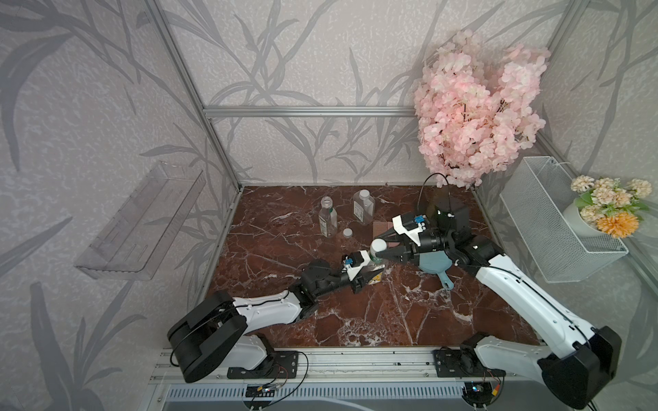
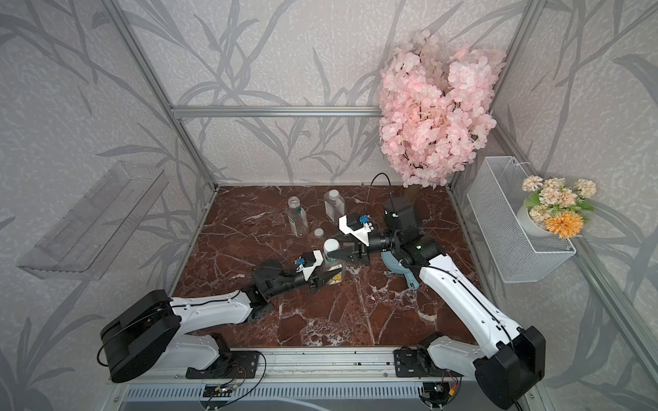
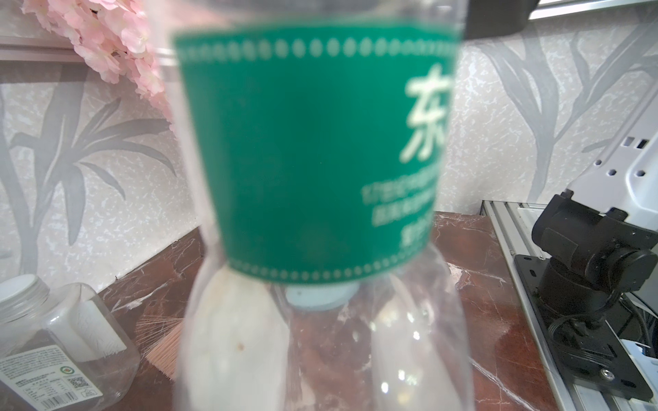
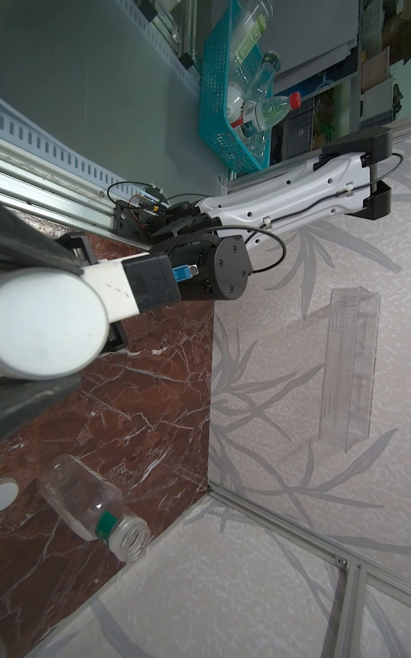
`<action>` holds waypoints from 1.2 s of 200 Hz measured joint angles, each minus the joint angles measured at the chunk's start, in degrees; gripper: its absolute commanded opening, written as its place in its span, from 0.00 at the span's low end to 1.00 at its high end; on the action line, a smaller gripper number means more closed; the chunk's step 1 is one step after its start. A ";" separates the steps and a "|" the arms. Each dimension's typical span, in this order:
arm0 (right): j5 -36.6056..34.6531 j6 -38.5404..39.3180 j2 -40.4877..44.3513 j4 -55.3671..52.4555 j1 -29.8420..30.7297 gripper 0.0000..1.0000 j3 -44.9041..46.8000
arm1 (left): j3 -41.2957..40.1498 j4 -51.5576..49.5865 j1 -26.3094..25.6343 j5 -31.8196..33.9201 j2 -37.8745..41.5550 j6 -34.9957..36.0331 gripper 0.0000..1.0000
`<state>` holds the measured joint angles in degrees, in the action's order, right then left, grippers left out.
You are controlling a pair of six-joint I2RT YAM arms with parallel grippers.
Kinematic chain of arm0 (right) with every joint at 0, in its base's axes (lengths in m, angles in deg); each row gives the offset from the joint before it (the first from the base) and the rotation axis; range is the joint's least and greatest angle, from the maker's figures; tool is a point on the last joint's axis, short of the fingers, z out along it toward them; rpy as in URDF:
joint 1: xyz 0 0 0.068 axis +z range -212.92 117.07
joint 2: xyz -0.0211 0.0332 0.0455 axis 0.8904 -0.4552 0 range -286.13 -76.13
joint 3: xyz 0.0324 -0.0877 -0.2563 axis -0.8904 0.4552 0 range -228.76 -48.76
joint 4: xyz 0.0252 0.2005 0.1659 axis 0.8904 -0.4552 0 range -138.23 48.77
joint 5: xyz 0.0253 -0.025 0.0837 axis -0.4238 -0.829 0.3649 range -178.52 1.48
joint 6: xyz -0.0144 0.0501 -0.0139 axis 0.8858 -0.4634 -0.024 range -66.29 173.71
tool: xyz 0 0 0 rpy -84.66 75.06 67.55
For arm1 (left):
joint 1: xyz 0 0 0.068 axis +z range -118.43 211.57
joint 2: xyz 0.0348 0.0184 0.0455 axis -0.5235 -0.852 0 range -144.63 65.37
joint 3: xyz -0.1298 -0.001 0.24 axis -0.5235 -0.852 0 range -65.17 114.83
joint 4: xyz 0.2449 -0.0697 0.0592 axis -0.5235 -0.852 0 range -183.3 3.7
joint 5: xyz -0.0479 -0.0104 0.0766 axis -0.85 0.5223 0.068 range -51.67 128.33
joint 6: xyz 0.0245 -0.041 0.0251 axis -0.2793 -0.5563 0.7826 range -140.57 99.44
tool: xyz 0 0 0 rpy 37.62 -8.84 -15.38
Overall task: Screw on the bottle caps
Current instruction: Screw the bottle cap onto the plastic bottle.
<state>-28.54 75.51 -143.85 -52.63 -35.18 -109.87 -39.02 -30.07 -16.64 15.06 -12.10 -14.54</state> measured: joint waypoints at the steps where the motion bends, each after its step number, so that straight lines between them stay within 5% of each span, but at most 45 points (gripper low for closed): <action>1: -0.04 -0.09 0.04 0.09 0.00 0.36 0.09 | 0.00 -0.04 0.00 0.04 0.00 0.00 0.19; 69: -12.72 -9.84 3.37 14.71 2.89 0.32 8.74 | 0.00 -2.56 0.26 5.73 -0.02 0.02 0.19; 165: -45.22 -23.02 0.87 31.32 14.47 0.32 15.28 | 0.04 -3.02 1.20 17.20 -1.42 -0.52 0.19; 196: -54.73 -24.90 -0.22 33.00 18.05 0.41 15.28 | 0.04 -2.93 1.36 19.52 -2.05 -1.14 0.19; 240: -59.52 -26.18 0.61 30.73 19.21 0.56 15.28 | 0.04 -1.16 0.94 20.15 -3.17 -0.92 0.19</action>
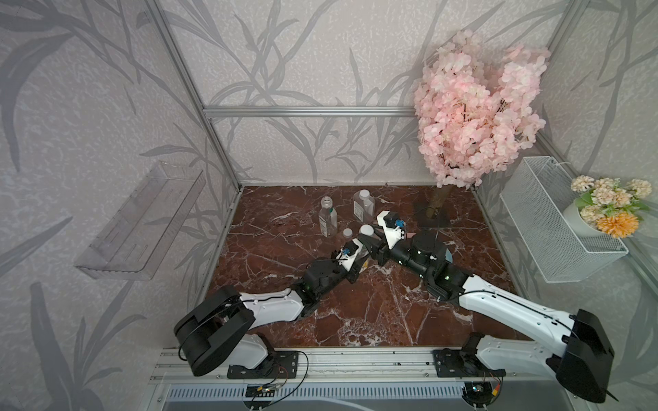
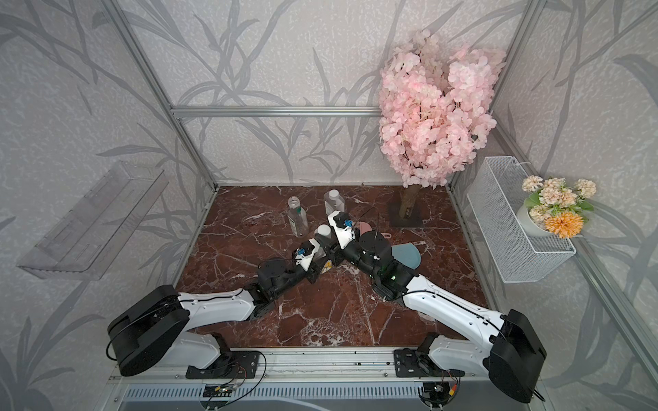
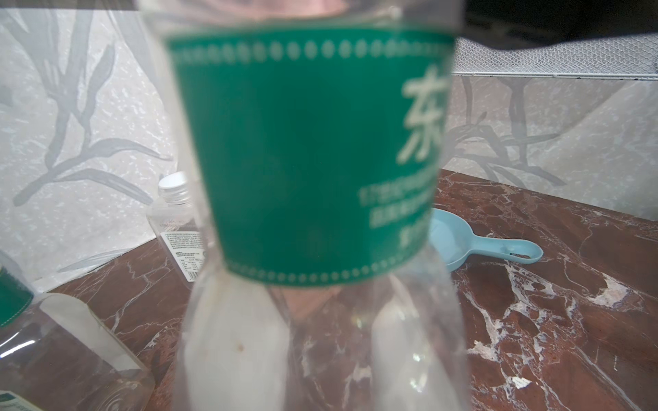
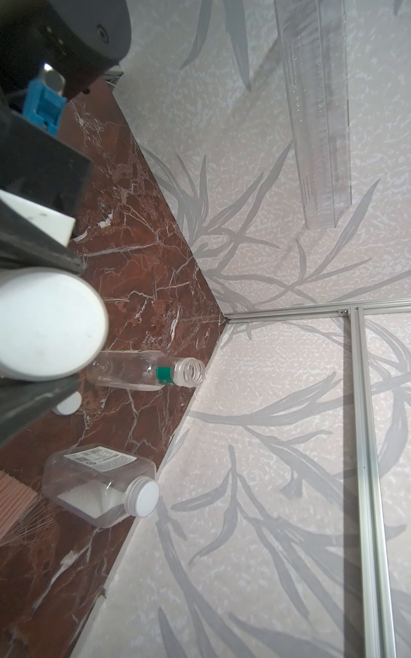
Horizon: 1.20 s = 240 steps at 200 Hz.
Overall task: Screw on the bottle caps
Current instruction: Screw the bottle cap onto the plastic bottle.
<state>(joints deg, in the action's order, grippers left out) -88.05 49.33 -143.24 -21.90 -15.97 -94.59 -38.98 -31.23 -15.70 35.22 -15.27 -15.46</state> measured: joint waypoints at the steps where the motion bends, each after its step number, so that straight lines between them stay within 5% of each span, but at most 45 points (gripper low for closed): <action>1: -0.07 0.13 0.00 -0.28 0.04 0.56 0.02 | 0.00 0.13 -0.04 -0.02 -0.02 0.02 0.19; 69: -1.57 -0.63 5.79 -9.25 -0.48 1.00 1.51 | 0.02 6.73 -1.16 0.02 -2.40 0.04 0.19; 122: 4.94 3.28 19.56 -23.23 -1.46 0.99 3.15 | 0.04 7.06 -0.94 -0.22 -2.95 -0.81 0.19; 157: 17.57 9.33 25.94 -33.46 -10.80 0.99 1.40 | 0.04 6.10 -0.72 -5.70 -1.99 -0.76 0.19; 188: 34.16 14.88 23.23 -38.86 -20.63 0.99 -5.66 | 0.02 5.64 -0.68 -13.77 -0.04 -0.76 0.19; 240: 55.82 24.85 11.58 -39.45 -21.42 0.93 -14.62 | 0.02 4.81 -0.81 -23.17 1.49 -0.70 0.19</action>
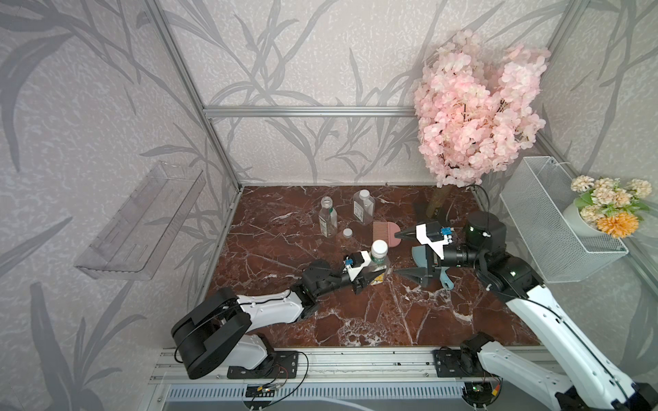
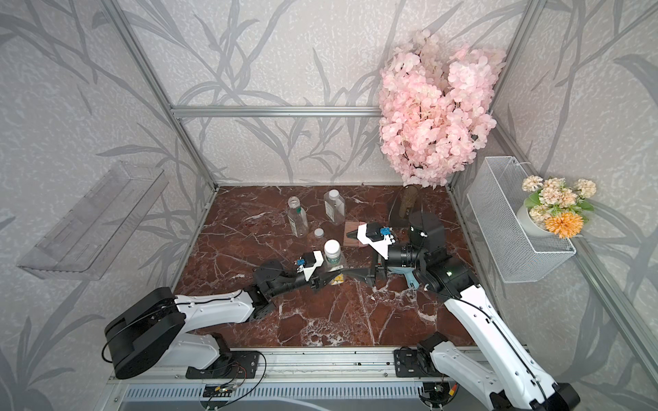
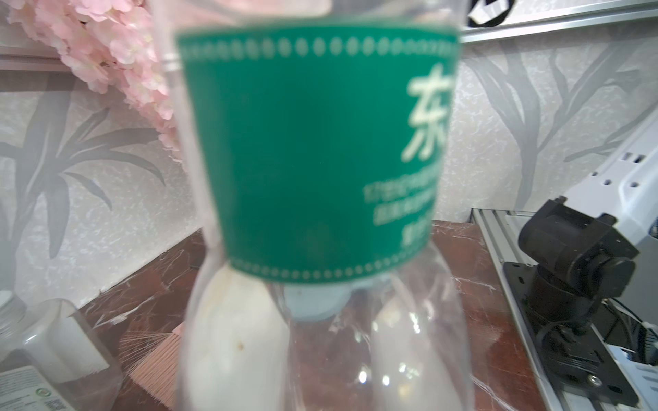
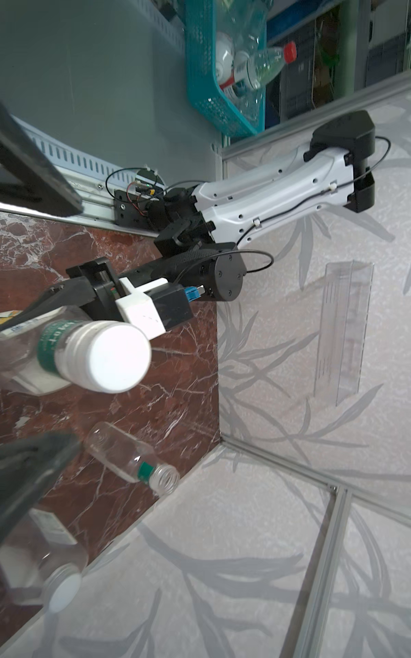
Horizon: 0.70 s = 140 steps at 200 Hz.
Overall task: Screw on the bottle caps
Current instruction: Screw the bottle cap onto the plastic bottle.
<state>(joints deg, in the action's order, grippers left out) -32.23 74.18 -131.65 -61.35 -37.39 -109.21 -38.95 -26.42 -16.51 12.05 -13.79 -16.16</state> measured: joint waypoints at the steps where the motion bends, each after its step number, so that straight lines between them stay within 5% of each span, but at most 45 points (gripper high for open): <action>1: 0.44 0.00 -0.33 0.09 0.00 0.93 -0.13 | 0.00 0.00 0.00 -0.09 0.00 0.00 0.19; 87: 7.85 4.92 -9.44 0.46 0.76 0.75 -4.24 | 0.00 -0.42 -0.31 -3.39 0.00 0.11 0.19; 140: 7.76 6.86 -10.16 0.04 1.66 0.73 -4.35 | 0.00 -0.94 -0.31 -3.43 0.00 0.11 0.19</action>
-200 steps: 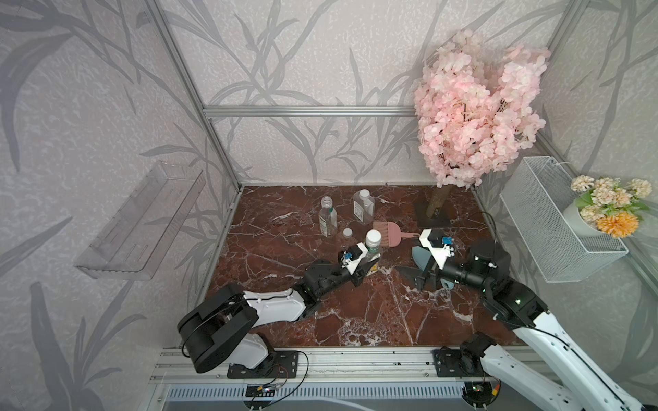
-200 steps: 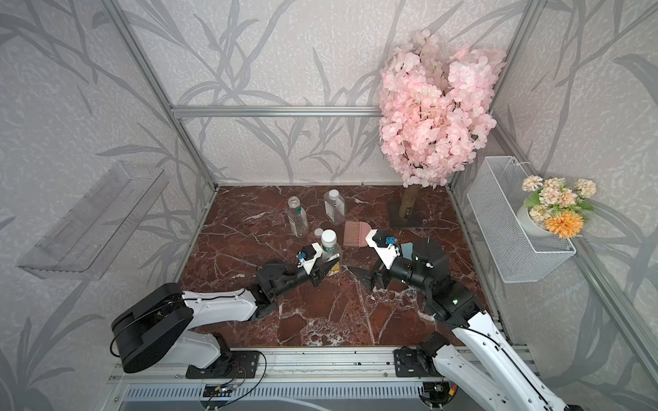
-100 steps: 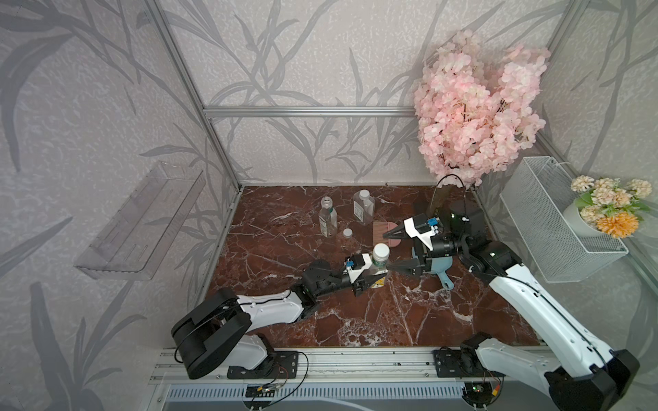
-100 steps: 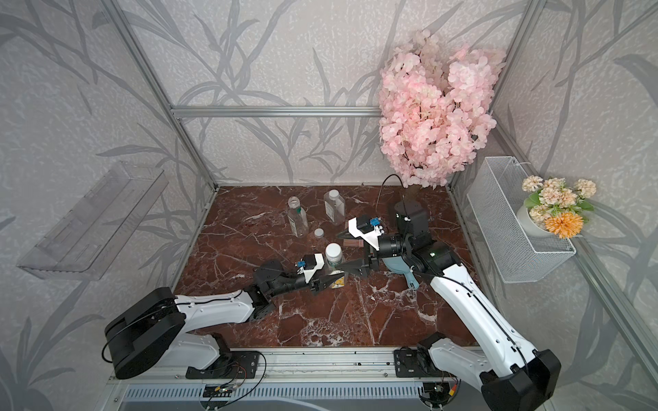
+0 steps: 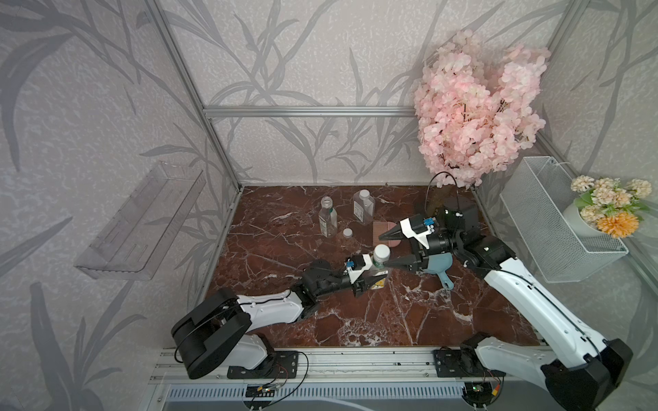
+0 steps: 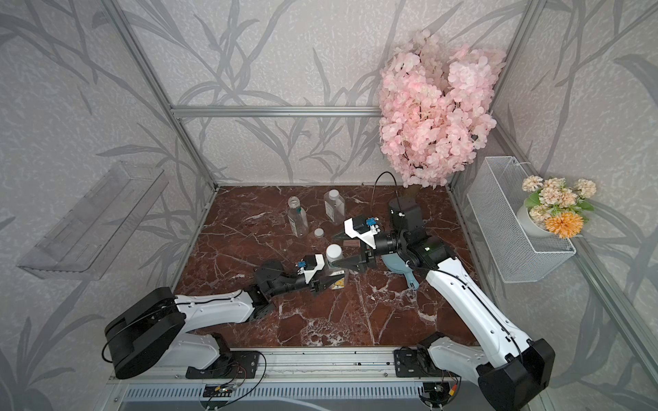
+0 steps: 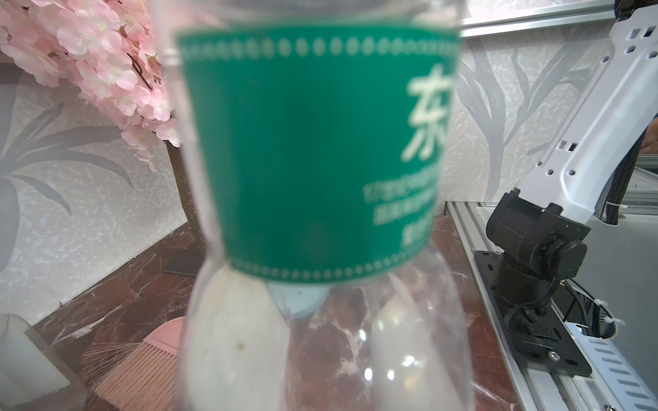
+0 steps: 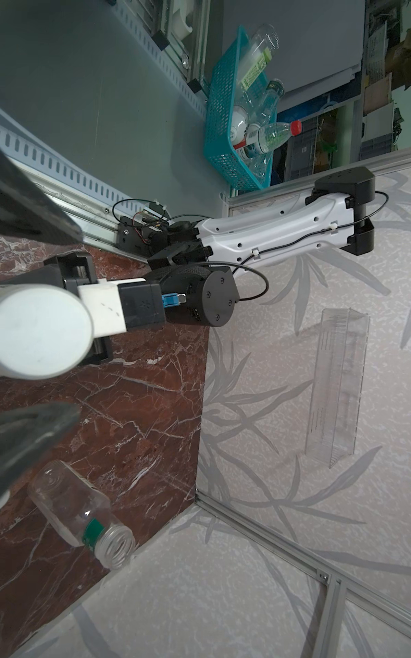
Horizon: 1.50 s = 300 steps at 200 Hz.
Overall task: Screw on the bottle caps
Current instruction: Screw the bottle cap onto the plastic bottle.
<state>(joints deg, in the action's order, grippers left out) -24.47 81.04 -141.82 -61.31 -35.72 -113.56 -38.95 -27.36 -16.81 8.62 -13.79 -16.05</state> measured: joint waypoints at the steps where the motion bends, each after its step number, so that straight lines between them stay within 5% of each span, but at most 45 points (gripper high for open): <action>1: -0.02 0.02 -0.02 -0.02 0.02 0.73 0.00 | 0.00 0.00 0.00 0.00 0.00 0.00 0.19; 212: -5.14 1.01 -1.44 -0.72 1.09 0.45 0.28 | 0.02 -1.44 -0.11 1.46 0.00 0.35 0.19; 300: -15.26 -10.75 2.56 13.00 3.23 0.37 9.51 | 0.22 -4.68 0.04 7.37 0.02 2.56 0.19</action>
<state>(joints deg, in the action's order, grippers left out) -39.73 70.29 -139.26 -48.30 -32.49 -104.05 -38.74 -32.04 -16.77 15.98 -13.77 -13.49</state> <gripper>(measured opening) 0.436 0.388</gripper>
